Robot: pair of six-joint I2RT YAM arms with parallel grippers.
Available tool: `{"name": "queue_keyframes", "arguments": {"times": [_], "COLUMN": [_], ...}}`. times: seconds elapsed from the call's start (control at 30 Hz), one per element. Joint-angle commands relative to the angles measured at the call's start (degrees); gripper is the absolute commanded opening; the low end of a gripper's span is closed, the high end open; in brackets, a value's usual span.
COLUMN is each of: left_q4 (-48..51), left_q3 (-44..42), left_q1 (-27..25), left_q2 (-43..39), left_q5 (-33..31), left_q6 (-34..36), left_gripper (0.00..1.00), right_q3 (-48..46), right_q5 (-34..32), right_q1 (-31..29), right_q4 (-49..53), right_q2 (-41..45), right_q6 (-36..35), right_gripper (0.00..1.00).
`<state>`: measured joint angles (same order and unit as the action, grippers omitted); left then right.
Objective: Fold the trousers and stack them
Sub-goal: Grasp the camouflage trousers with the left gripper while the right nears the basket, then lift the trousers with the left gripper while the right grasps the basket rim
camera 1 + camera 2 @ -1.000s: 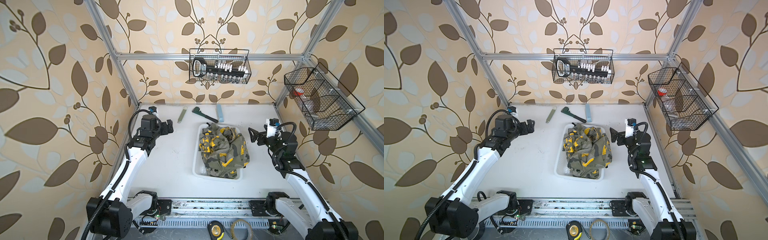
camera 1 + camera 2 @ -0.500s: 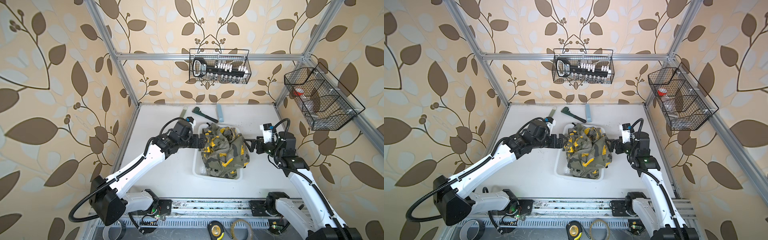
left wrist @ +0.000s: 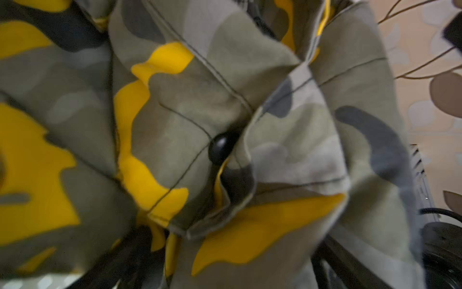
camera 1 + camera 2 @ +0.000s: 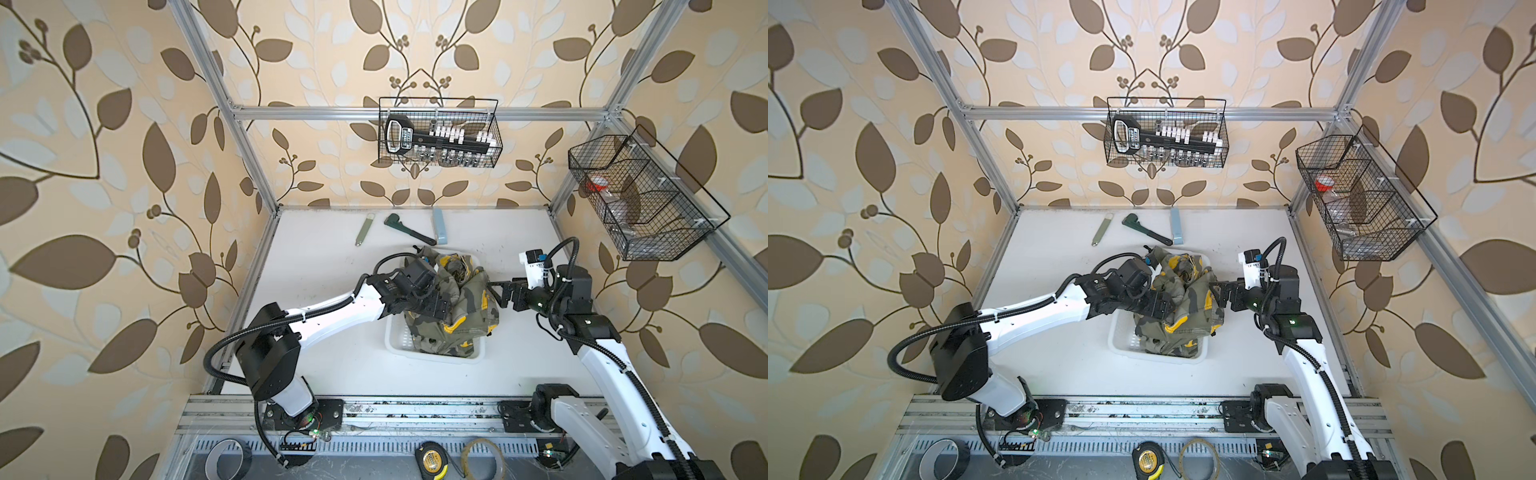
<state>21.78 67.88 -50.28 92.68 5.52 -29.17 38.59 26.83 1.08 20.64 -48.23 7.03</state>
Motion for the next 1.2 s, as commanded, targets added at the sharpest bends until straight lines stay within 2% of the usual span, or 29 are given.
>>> {"name": "queue_keyframes", "arguments": {"times": [0.0,0.1,0.13,0.23,0.3,0.43,0.53,0.77,1.0,1.17], "left_q4": [-4.44,-6.88,-6.94,-7.22,-7.07,-4.22,0.42,18.59,29.30,35.28], "left_q3": [2.70,2.29,2.39,2.28,2.34,5.06,8.77,21.65,31.66,39.45], "left_q1": [-0.33,-0.50,-0.60,-0.61,-0.52,0.07,0.25,0.78,2.36,4.25], "left_q2": [2.83,5.83,6.56,7.18,6.60,5.35,3.47,-1.82,-7.70,-9.86], "left_q5": [-0.69,1.13,1.39,1.74,2.18,4.42,4.09,-4.77,-14.12,-25.51], "left_q6": [-0.48,-1.39,-1.32,-1.24,-0.92,0.23,2.27,8.45,12.70,15.44], "left_gripper": [0.99,0.98,0.93,0.67,0.55,0.20,0.02,0.00,0.00,0.00], "right_q3": [0.06,0.17,0.24,0.27,0.28,0.24,0.48,1.20,1.14,1.14], "right_q5": [0.86,0.48,0.20,-0.09,-0.46,-1.72,-4.03,-6.89,-8.22,-10.84], "right_q1": [-0.15,-0.20,-0.20,-0.04,-0.03,0.12,0.24,0.42,0.32,-1.17], "right_q4": [0.24,0.35,0.68,0.89,0.97,0.76,0.63,-0.83,-2.04,-2.15], "right_q2": [0.98,0.90,0.78,0.63,0.48,-0.53,-1.66,-3.50,-5.11,-7.52], "right_q6": [1.09,1.26,1.15,0.96,1.14,1.95,3.06,7.04,11.32,13.82], "right_gripper": [1.00,1.00,1.00,1.00,1.00,1.00,1.00,1.00,0.96,0.91]}}
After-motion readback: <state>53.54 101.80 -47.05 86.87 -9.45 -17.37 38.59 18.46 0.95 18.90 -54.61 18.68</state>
